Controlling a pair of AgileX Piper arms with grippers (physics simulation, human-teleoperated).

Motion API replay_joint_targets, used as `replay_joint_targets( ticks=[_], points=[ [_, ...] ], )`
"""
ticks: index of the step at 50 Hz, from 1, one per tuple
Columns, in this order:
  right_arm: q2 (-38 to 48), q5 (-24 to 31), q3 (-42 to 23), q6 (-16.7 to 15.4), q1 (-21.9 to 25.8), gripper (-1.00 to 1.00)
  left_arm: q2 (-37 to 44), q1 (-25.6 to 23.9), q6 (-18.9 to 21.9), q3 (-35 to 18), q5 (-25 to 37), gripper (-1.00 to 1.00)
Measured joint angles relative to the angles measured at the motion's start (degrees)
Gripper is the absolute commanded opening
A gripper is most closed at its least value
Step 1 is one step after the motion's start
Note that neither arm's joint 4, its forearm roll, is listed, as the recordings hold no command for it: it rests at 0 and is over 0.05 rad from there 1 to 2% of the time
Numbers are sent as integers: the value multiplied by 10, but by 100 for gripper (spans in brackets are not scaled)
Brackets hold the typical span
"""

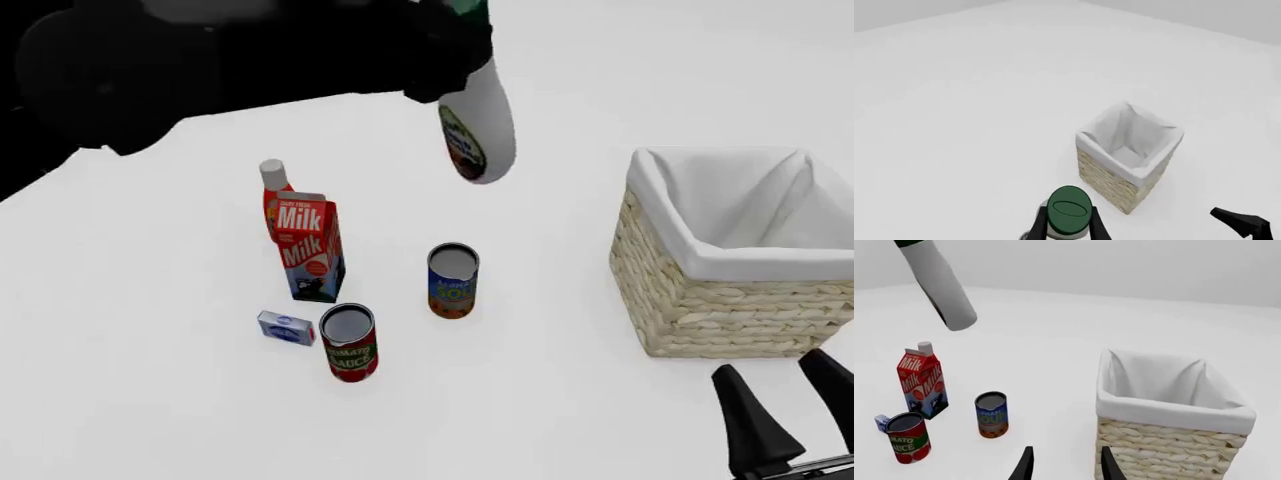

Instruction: Pick the salad dressing and place it in the basket.

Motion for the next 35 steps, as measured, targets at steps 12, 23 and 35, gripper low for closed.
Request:
replay_joint_targets(
  ticks=[12,23,35],
  points=[
    [0,6,-8,-1,5,100,-6,-71,-8,60,-40,-100],
    [0,9,-12,-1,11,100,3,-100,-21,102,-79,-100],
    [0,13,-15,-2,19,100,36,-105,-34,130,-126,-100]
  ],
)
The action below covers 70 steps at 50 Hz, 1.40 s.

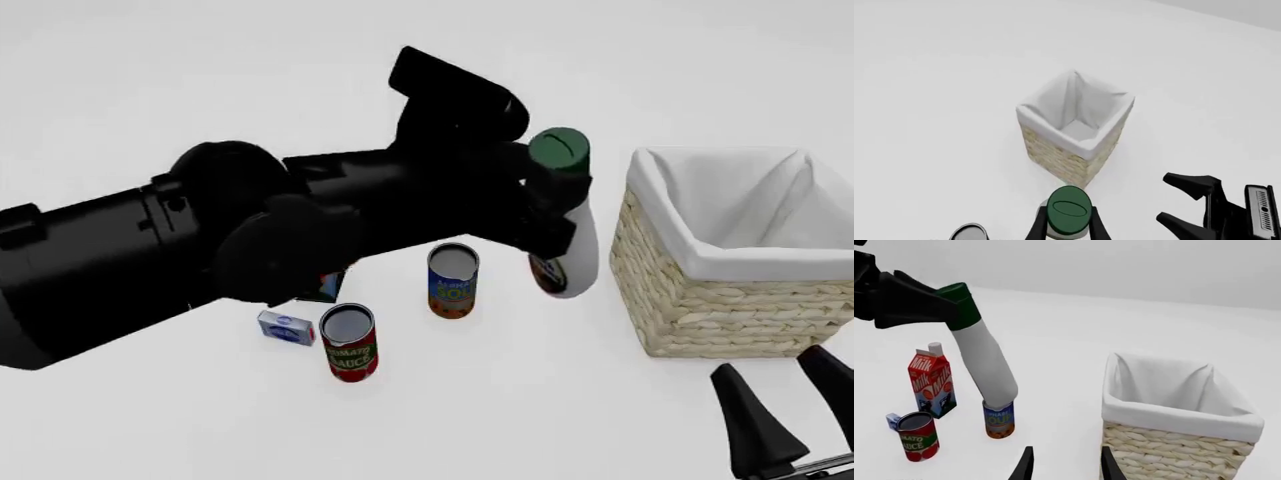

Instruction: Pick the salad dressing and place it in the basket.

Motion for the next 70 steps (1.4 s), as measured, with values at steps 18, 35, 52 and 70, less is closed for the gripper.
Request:
replay_joint_targets(
  ticks=[18,35,52,70],
  points=[
    [0,8,-9,-3,10,100,51,9,-22,12,-48,-100],
    [85,82,-115,-29,38,100,65,4,-34,20,-66,-100],
    [232,164,-248,-44,111,100,64,1,-36,21,-68,-100],
    [345,171,-306,-60,162,100,57,-8,-38,25,-70,-100]
  ],
)
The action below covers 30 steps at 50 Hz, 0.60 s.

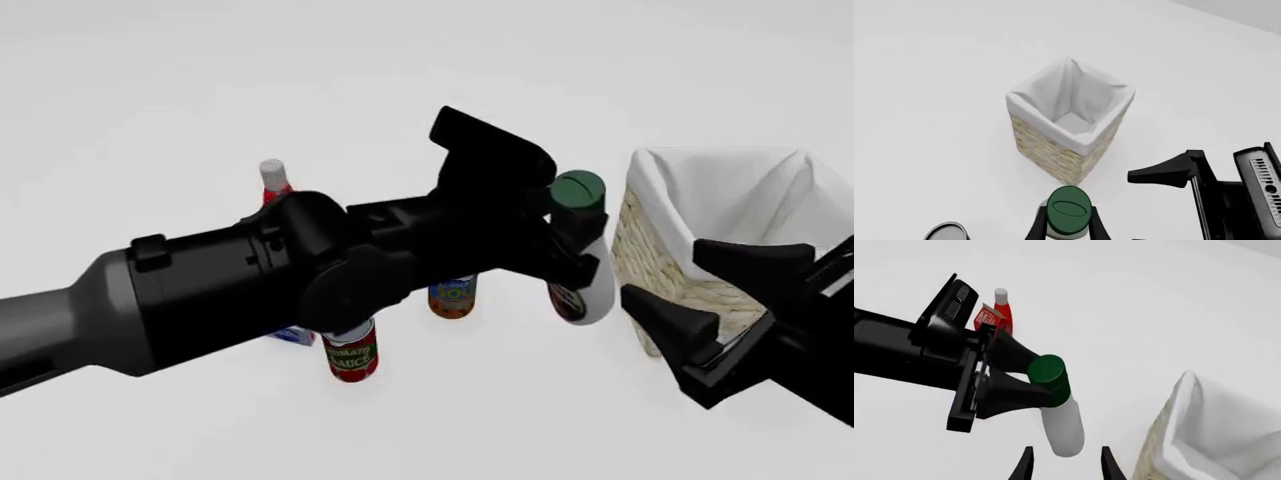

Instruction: Pick the salad dressing and place it in the basket.

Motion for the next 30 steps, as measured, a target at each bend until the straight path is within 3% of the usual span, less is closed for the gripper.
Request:
replay_joint_targets(
  ticks=[30],
  points=[
    [82,-15,-39,-31,31,100,-19,-20,-1,16,-2,-100]
  ],
)
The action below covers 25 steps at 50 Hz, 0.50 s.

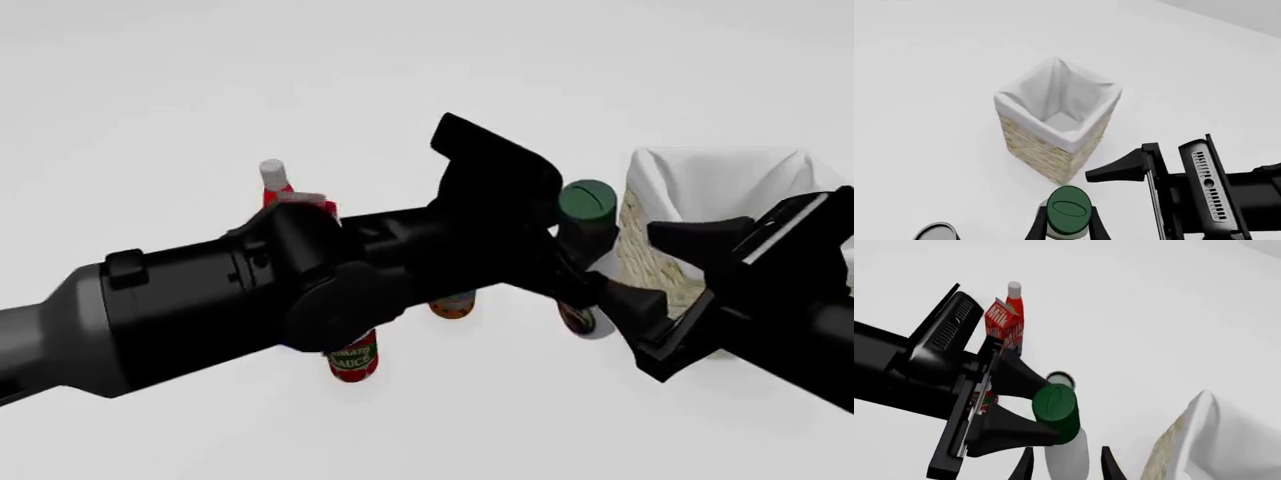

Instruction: Pick the salad dressing and place it in the basket.

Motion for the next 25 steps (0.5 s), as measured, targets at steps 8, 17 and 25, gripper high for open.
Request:
replay_joint_targets(
  ticks=[8,17,25],
  points=[
    [14,-10,4,0,6,100,-8,-7,1,6,0,-100],
    [27,-23,11,1,12,100,-17,-13,0,7,3,-100],
    [34,-32,18,4,17,100,-25,-18,-1,9,5,-100]
  ],
)
